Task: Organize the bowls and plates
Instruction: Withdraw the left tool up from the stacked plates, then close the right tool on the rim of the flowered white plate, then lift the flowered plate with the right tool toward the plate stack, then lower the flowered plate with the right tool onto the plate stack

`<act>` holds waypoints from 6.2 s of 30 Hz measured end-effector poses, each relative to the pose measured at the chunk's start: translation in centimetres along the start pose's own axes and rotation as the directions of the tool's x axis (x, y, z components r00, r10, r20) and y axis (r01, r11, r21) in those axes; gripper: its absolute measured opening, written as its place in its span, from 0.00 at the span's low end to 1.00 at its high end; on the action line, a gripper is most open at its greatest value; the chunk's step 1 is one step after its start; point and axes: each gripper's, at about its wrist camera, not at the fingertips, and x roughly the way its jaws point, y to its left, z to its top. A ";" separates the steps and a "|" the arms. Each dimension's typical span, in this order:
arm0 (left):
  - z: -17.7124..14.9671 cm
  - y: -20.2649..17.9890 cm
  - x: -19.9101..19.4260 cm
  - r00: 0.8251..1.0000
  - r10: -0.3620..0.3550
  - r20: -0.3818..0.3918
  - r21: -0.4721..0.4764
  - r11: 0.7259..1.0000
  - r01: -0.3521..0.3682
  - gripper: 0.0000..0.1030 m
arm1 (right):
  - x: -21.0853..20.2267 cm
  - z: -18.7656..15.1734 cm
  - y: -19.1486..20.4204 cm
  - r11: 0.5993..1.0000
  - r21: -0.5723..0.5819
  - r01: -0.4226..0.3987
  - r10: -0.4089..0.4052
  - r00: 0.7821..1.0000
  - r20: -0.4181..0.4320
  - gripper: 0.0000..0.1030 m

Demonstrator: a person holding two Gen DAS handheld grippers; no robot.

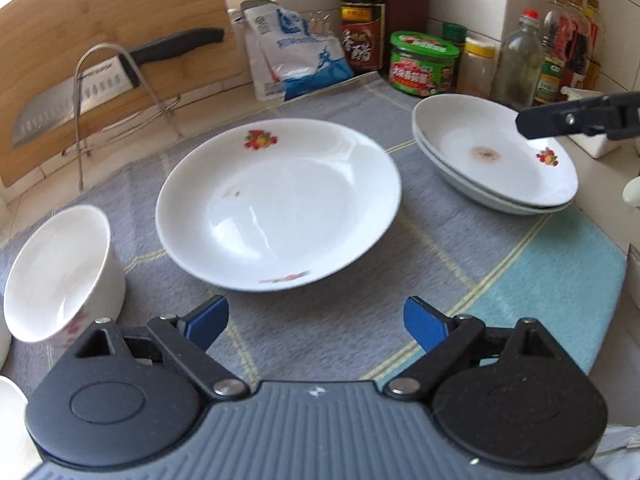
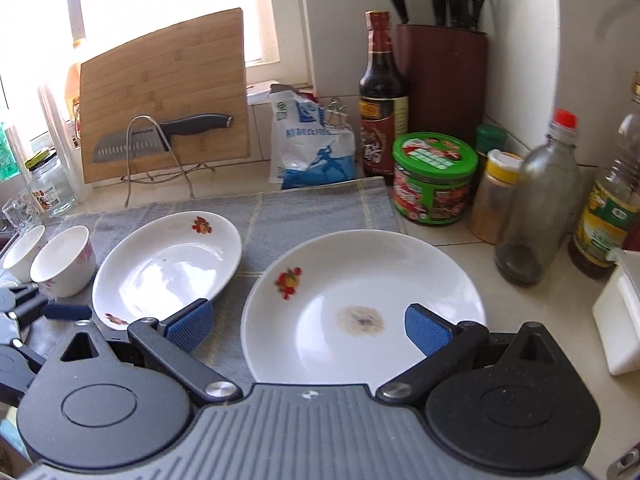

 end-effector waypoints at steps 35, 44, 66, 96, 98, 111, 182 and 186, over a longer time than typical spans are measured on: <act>0.7 1.0 3.6 0.995 0.059 0.081 -0.097 0.994 -0.051 1.00 | 18.0 9.1 6.9 0.868 -0.144 -0.475 0.378 0.821 -0.429 1.00; 0.9 1.0 3.8 0.995 0.057 0.084 -0.094 0.994 -0.049 1.00 | 21.5 9.7 7.9 0.795 -0.145 -0.590 0.437 0.721 -0.538 1.00; 1.1 0.8 3.6 0.996 0.049 0.080 -0.078 0.996 -0.043 0.98 | 24.3 12.7 8.1 0.732 -0.005 -0.681 0.496 0.539 -0.681 1.00; 2.4 -0.4 -0.1 0.997 0.010 0.082 0.007 1.000 -0.010 0.95 | 18.5 13.3 6.7 0.760 -0.012 -0.649 0.510 0.608 -0.608 1.00; 2.6 -0.7 -0.3 0.997 -0.003 0.084 0.015 1.000 0.002 0.95 | 17.7 13.3 6.4 0.766 -0.013 -0.643 0.510 0.619 -0.598 1.00; 3.9 -3.7 -0.5 0.988 -0.125 0.093 0.131 0.985 0.113 0.95 | 12.9 12.3 2.1 0.838 0.022 -0.545 0.476 0.712 -0.515 1.00; 7.5 -10.0 5.5 0.948 -0.311 -0.071 0.402 0.861 0.312 0.95 | 4.8 5.9 -11.3 0.942 0.221 -0.252 0.322 0.861 -0.394 1.00; 7.5 -10.1 5.2 0.947 -0.315 -0.065 0.400 0.861 0.314 0.95 | 4.6 5.9 -10.7 0.957 0.173 -0.232 0.284 0.867 -0.409 1.00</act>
